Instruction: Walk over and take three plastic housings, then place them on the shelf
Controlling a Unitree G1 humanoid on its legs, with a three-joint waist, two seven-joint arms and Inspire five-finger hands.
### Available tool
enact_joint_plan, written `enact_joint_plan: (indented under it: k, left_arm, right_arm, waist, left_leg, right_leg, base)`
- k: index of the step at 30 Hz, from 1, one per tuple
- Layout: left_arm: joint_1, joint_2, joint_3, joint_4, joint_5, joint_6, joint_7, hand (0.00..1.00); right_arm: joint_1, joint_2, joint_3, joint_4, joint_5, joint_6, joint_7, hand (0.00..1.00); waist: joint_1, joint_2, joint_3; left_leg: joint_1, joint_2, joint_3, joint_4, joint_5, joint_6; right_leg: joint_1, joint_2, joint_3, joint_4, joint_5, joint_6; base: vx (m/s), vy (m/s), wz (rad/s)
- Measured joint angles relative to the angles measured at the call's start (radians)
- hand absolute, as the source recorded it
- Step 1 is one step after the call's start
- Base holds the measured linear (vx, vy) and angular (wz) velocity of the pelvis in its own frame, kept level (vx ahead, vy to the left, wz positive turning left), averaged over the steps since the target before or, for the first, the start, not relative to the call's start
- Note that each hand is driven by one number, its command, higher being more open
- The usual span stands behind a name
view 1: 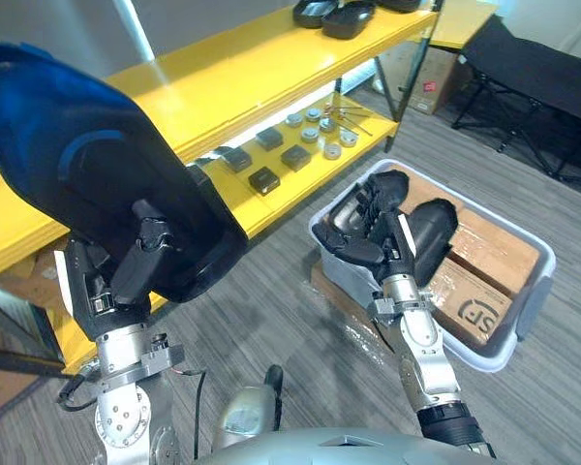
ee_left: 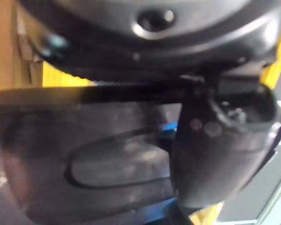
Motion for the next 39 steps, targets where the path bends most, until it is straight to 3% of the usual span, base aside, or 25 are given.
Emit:
enact_joint_plan:
  k: [1, 2, 3, 4, 5, 7, 9, 12, 13, 14, 15, 16, 17, 18, 19, 20, 22, 28, 31, 32, 33, 34, 35, 36, 39]
  left_arm:
    - [0.003, 0.001, 0.006, 0.004, 0.007, 0.000, 0.006, 0.00]
    - [0.006, 0.005, 0.012, 0.003, 0.013, 0.000, 0.014, 0.00]
    - [0.000, 0.029, 0.030, 0.003, 0.034, 0.001, 0.043, 0.00]
    - [-0.008, 0.038, 0.041, 0.005, 0.037, 0.002, 0.063, 0.00]
    - [-0.023, 0.037, 0.048, 0.010, 0.037, 0.002, 0.083, 0.00]
    - [-0.041, 0.039, 0.054, 0.016, 0.037, 0.002, 0.096, 0.00]
    - [-0.084, 0.051, 0.057, 0.048, 0.037, 0.000, 0.106, 0.00]
    - [-0.120, 0.079, 0.043, 0.113, 0.035, 0.000, 0.116, 0.00]
    - [-0.120, 0.086, 0.036, 0.125, 0.034, 0.000, 0.115, 0.00]
    - [-0.121, 0.087, 0.032, 0.123, 0.034, 0.000, 0.113, 0.00]
    - [-0.119, 0.090, 0.033, 0.122, 0.034, 0.000, 0.113, 0.00]
    - [-0.122, 0.074, 0.025, 0.141, 0.033, 0.001, 0.113, 0.00]
    - [-0.107, 0.062, 0.016, 0.143, 0.033, 0.007, 0.103, 0.00]
    - [-0.107, 0.060, 0.016, 0.143, 0.034, 0.006, 0.092, 0.00]
    - [-0.116, 0.059, 0.015, 0.143, 0.034, 0.006, 0.070, 0.00]
    - [-0.127, 0.055, 0.014, 0.143, 0.034, 0.006, 0.052, 0.00]
    - [-0.148, 0.052, 0.009, 0.141, 0.034, 0.006, 0.039, 0.00]
    - [-0.148, 0.053, -0.004, 0.140, 0.033, 0.013, 0.041, 0.00]
    - [-0.151, 0.057, -0.023, 0.141, 0.043, 0.025, 0.059, 0.00]
    - [-0.147, 0.056, -0.026, 0.141, 0.043, 0.025, 0.063, 0.00]
    - [-0.144, 0.054, -0.026, 0.141, 0.043, 0.026, 0.067, 0.00]
    - [-0.139, 0.053, -0.022, 0.144, 0.046, 0.026, 0.073, 0.00]
    - [-0.139, 0.054, -0.023, 0.145, 0.056, 0.026, 0.079, 0.00]
    - [-0.143, 0.055, -0.027, 0.145, 0.061, 0.024, 0.081, 0.00]
    - [-0.149, 0.059, -0.087, 0.145, 0.098, 0.023, 0.076, 0.00]
  right_arm:
    - [0.008, 0.001, 0.000, 0.000, 0.000, -0.002, -0.001, 1.00]
    - [0.007, 0.002, -0.002, 0.000, -0.001, -0.003, -0.001, 1.00]
    - [0.001, 0.010, -0.004, 0.000, -0.002, -0.015, 0.001, 1.00]
    - [-0.006, 0.013, -0.002, 0.000, -0.003, -0.023, 0.005, 1.00]
    - [-0.017, 0.010, -0.004, 0.000, -0.009, -0.029, 0.012, 1.00]
    - [-0.036, 0.005, -0.008, -0.001, -0.014, -0.029, 0.012, 1.00]
    - [-0.044, -0.001, -0.031, -0.049, -0.019, -0.029, 0.009, 1.00]
    - [-0.040, -0.019, -0.069, -0.122, -0.017, -0.029, 0.007, 1.00]
    - [-0.038, -0.038, -0.089, -0.146, -0.014, -0.029, 0.009, 1.00]
    - [-0.035, -0.051, -0.115, -0.167, 0.000, -0.030, 0.012, 1.00]
    - [-0.034, -0.052, -0.125, -0.171, 0.007, -0.030, 0.013, 1.00]
    - [-0.035, -0.064, -0.148, -0.171, 0.028, -0.029, 0.014, 1.00]
    - [-0.029, -0.079, -0.176, -0.172, 0.030, -0.028, 0.015, 1.00]
    - [-0.029, -0.080, -0.194, -0.172, 0.032, -0.027, 0.015, 1.00]
    - [-0.028, -0.080, -0.236, -0.172, 0.042, -0.026, 0.014, 1.00]
    - [-0.025, -0.080, -0.264, -0.172, 0.061, -0.026, 0.012, 1.00]
    - [-0.021, -0.074, -0.299, -0.172, 0.068, -0.026, 0.010, 1.00]
    - [0.016, -0.025, -0.293, -0.184, 0.076, -0.027, 0.036, 1.00]
    - [0.035, -0.023, -0.277, -0.184, 0.117, -0.028, 0.037, 1.00]
    - [0.040, -0.025, -0.267, -0.186, 0.118, -0.028, 0.041, 1.00]
    - [0.044, -0.027, -0.261, -0.190, 0.118, -0.028, 0.045, 1.00]
    - [0.049, -0.027, -0.255, -0.190, 0.117, -0.029, 0.059, 1.00]
    - [0.054, -0.023, -0.247, -0.197, 0.118, -0.033, 0.067, 1.00]
    - [0.053, -0.023, -0.248, -0.205, 0.122, -0.039, 0.067, 1.00]
    - [0.053, -0.026, -0.240, -0.221, 0.156, -0.085, 0.069, 1.00]
  waist:
    - [-0.006, 0.002, -0.002]
    - [-0.007, 0.004, -0.002]
    - [-0.010, 0.008, -0.001]
    - [-0.010, 0.005, -0.003]
    - [-0.013, 0.014, 0.002]
    - [-0.023, 0.019, 0.002]
    - [-0.033, 0.033, 0.001]
    - [-0.074, 0.039, 0.001]
    - [-0.088, 0.028, -0.009]
    - [-0.090, 0.008, -0.023]
    - [-0.085, -0.009, -0.033]
    - [-0.083, 0.008, -0.043]
    - [-0.099, 0.049, -0.061]
    - [-0.101, 0.059, -0.061]
    - [-0.109, 0.082, -0.064]
    - [-0.111, 0.088, -0.067]
    - [-0.105, 0.089, -0.067]
    - [-0.107, 0.067, -0.072]
    - [-0.109, 0.072, -0.038]
    - [-0.106, 0.083, -0.003]
    - [-0.106, 0.095, 0.007]
    - [-0.107, 0.091, 0.032]
    - [-0.108, 0.090, 0.029]
    - [-0.114, 0.092, 0.030]
    - [-0.123, 0.087, 0.034]
  left_leg:
    - [0.016, -0.012, -0.015, -0.004, -0.007, 0.011]
    - [0.029, -0.016, -0.022, -0.018, -0.008, 0.017]
    - [0.048, -0.011, -0.045, -0.058, -0.001, 0.036]
    - [0.064, -0.006, -0.061, -0.080, 0.008, 0.052]
    - [0.096, -0.002, -0.084, -0.109, 0.013, 0.056]
    - [0.135, -0.005, -0.109, -0.140, 0.019, 0.049]
    - [0.168, -0.009, -0.155, -0.166, 0.013, 0.045]
    - [0.219, -0.027, -0.248, -0.169, -0.004, 0.016]
    - [0.235, -0.043, -0.294, -0.168, -0.017, -0.004]
    - [0.243, -0.061, -0.330, -0.162, -0.039, -0.011]
    - [0.246, -0.073, -0.340, -0.158, -0.054, -0.012]
    - [0.241, -0.057, -0.346, -0.123, -0.106, -0.022]
    - [0.206, 0.027, -0.246, -0.099, -0.124, -0.028]
    - [0.202, 0.067, -0.197, -0.098, -0.118, -0.039]
    - [0.203, 0.126, -0.106, -0.128, -0.094, -0.071]
    - [0.219, 0.148, -0.061, -0.170, -0.069, -0.097]
    - [0.268, 0.152, -0.042, -0.250, -0.032, -0.100]
    - [0.278, 0.134, -0.016, -0.254, -0.038, -0.094]
    - [0.185, 0.136, -0.008, 0.005, -0.088, -0.123]
    - [0.121, 0.148, -0.006, 0.204, -0.086, -0.132]
    - [0.097, 0.159, 0.002, 0.283, -0.080, -0.141]
    - [0.062, 0.175, 0.018, 0.388, -0.064, -0.126]
    - [0.066, 0.175, 0.028, 0.312, -0.091, -0.086]
    - [0.065, 0.177, 0.029, 0.258, -0.099, -0.074]
    - [0.075, 0.213, 0.016, -0.006, -0.047, -0.079]
  right_leg:
    - [-0.065, -0.026, 0.044, 0.134, 0.048, -0.062]
    - [-0.110, -0.036, 0.086, 0.206, 0.098, -0.086]
    - [-0.191, -0.020, 0.156, 0.303, 0.094, -0.042]
    - [-0.218, 0.014, 0.167, 0.301, 0.044, -0.028]
    - [-0.231, 0.066, 0.178, 0.248, 0.002, -0.029]
    - [-0.261, 0.126, 0.205, 0.177, -0.008, -0.038]
    - [-0.357, 0.196, 0.306, 0.120, -0.001, -0.028]
    - [-0.401, 0.242, 0.464, -0.019, 0.045, 0.036]
    - [-0.393, 0.239, 0.506, -0.092, 0.086, 0.035]
    - [-0.379, 0.229, 0.504, -0.162, 0.168, 0.018]
    - [-0.373, 0.220, 0.499, -0.187, 0.209, 0.008]
    - [-0.342, 0.219, 0.466, -0.201, 0.267, 0.024]
    - [-0.298, 0.240, 0.390, -0.244, 0.263, 0.012]
    - [-0.281, 0.248, 0.366, -0.263, 0.265, 0.006]
    - [-0.242, 0.259, 0.319, -0.296, 0.268, 0.000]
    - [-0.224, 0.261, 0.294, -0.309, 0.267, -0.002]
    - [-0.201, 0.262, 0.288, -0.318, 0.266, -0.003]
    - [-0.180, 0.259, 0.309, -0.374, 0.272, 0.008]
    - [-0.153, 0.263, 0.318, -0.363, 0.239, -0.007]
    - [-0.130, 0.271, 0.331, -0.343, 0.221, -0.010]
    - [-0.118, 0.274, 0.339, -0.334, 0.213, -0.017]
    - [-0.093, 0.271, 0.354, -0.328, 0.202, -0.016]
    - [-0.089, 0.256, 0.369, -0.327, 0.198, -0.015]
    - [-0.090, 0.249, 0.375, -0.328, 0.197, -0.015]
    - [-0.094, 0.200, 0.423, -0.316, 0.183, 0.002]
  base:
    - [0.13, 0.165, 0.41]
    - [0.17, 0.132, 0.39]
    - [0.20, 0.097, 0.29]
    - [0.28, 0.088, 0.38]
    - [0.20, 0.055, 0.31]
    - [0.25, 0.043, 0.43]
    - [0.25, -0.002, 0.72]
    - [0.28, -0.113, 1.04]
    - [0.31, -0.244, 1.43]
    - [0.32, -0.279, 1.19]
    - [0.38, -0.393, 1.04]
    - [0.31, -0.320, 1.12]
    - [0.32, -0.359, 1.17]
    - [0.21, -0.230, 1.23]
    - [0.19, -0.213, 0.89]
    - [0.16, -0.138, 0.74]
    - [0.13, -0.062, 0.23]
    - [0.05, 0.025, -0.07]
    - [-0.01, 0.000, -0.03]
    - [-0.07, -0.014, -0.19]
    - [-0.06, 0.029, -0.37]
    - [-0.03, 0.055, -0.40]
    - [0.01, 0.077, -0.37]
    - [0.03, 0.074, -0.30]
    - [0.06, 0.188, -0.38]
